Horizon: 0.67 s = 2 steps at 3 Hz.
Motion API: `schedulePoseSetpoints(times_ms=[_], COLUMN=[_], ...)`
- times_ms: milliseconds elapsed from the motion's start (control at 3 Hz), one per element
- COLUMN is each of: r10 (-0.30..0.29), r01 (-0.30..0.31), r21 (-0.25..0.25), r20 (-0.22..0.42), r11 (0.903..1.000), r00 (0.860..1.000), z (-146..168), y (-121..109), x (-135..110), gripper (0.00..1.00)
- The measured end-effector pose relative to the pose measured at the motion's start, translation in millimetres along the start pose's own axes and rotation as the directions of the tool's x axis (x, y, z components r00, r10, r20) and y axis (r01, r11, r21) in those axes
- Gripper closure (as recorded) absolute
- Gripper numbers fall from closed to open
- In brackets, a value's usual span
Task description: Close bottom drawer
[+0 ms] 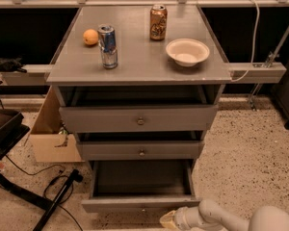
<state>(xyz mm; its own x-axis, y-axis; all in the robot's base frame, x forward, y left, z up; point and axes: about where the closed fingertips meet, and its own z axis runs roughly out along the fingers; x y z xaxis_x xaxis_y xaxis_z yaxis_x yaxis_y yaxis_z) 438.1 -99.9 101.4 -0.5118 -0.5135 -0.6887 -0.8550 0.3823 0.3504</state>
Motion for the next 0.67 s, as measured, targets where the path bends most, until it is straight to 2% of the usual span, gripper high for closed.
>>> schedulePoseSetpoints(times_ms=[667], r10=[-0.079], r01=[0.077], r21=[0.045], r20=[0.058], r11=[0.9961], r00=[0.995], z=[-22.3], y=[-50.9], x=[-66.5], gripper=[1.00])
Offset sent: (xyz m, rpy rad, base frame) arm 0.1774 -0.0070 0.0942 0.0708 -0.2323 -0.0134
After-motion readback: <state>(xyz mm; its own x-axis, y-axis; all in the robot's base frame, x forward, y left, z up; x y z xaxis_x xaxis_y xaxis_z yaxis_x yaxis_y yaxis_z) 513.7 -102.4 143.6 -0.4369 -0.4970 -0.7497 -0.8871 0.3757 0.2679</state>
